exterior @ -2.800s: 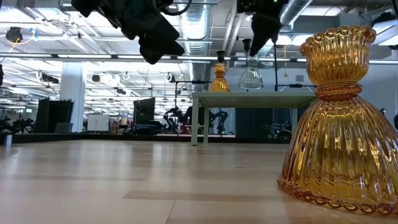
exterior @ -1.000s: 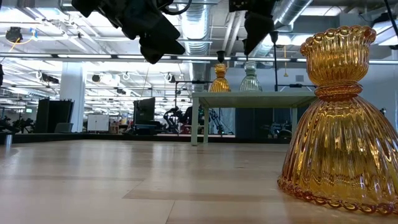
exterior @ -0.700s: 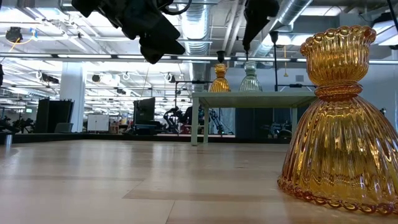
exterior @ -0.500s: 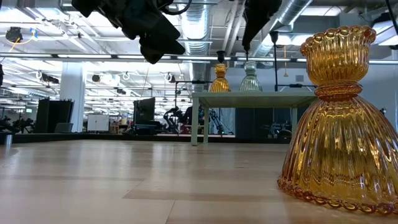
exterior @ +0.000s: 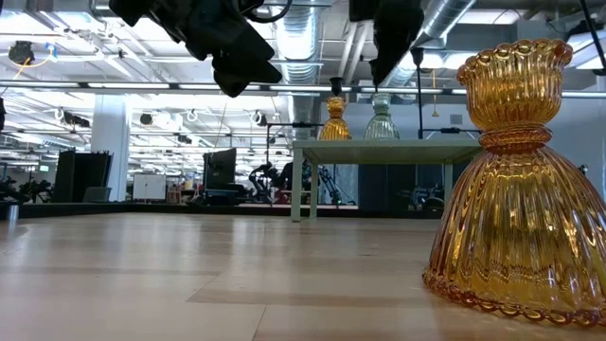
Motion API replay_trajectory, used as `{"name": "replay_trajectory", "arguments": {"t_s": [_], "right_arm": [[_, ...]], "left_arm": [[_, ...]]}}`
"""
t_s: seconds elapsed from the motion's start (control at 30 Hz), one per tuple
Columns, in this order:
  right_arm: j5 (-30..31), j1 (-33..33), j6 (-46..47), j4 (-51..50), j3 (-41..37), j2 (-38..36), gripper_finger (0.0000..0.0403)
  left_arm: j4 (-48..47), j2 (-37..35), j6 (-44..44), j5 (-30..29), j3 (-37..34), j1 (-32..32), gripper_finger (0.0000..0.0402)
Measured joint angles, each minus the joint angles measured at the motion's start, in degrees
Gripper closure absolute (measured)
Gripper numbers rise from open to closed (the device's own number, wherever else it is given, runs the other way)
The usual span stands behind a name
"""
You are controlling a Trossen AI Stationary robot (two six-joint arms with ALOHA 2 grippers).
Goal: Pick & Place candle stick holders
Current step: Put the green glass candle holder on the shelf
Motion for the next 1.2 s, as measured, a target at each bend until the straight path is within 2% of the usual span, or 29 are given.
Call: {"name": "replay_trajectory", "arguments": {"t_s": [0.2, 0.4, 0.57, 0.83, 0.93, 1.07, 1.2], "right_arm": [[1.8, 2.2, 2.9, 2.4, -6.5, -0.4, 0.0403], [5.9, 6.5, 4.8, 11.2, -15.4, -3.1, 0.0403], [8.5, 11.0, 7.4, 26.8, -26.4, -9.1, 0.0403], [25.2, 16.3, 12.1, 54.6, -45.6, -18.6, 0.0403], [28.4, 16.6, 12.5, 63.5, -51.4, -19.5, 0.0403], [28.8, 15.5, 11.4, 69.6, -54.6, -19.4, 0.0403], [31.1, 13.9, 10.1, 69.8, -54.8, -19.2, 0.0403]], "left_arm": [[0.0, 0.0, 0.0, 0.0, 0.0, 0.0, 0.0220], [-0.1, 0.0, 0.0, -0.2, -1.2, 0.0, 0.0220], [0.2, 0.0, 0.0, -0.2, -3.2, 0.0, 0.0220], [2.7, 0.0, 0.0, -0.2, -3.9, 0.0, 0.0220], [3.4, 0.0, 0.3, -0.2, -3.9, 0.0, 0.0220], [3.8, 0.0, 0.3, -0.2, -3.9, 0.0, 0.0220], [3.9, 0.0, 0.4, -0.2, -3.9, 0.0, 0.0220]]}}
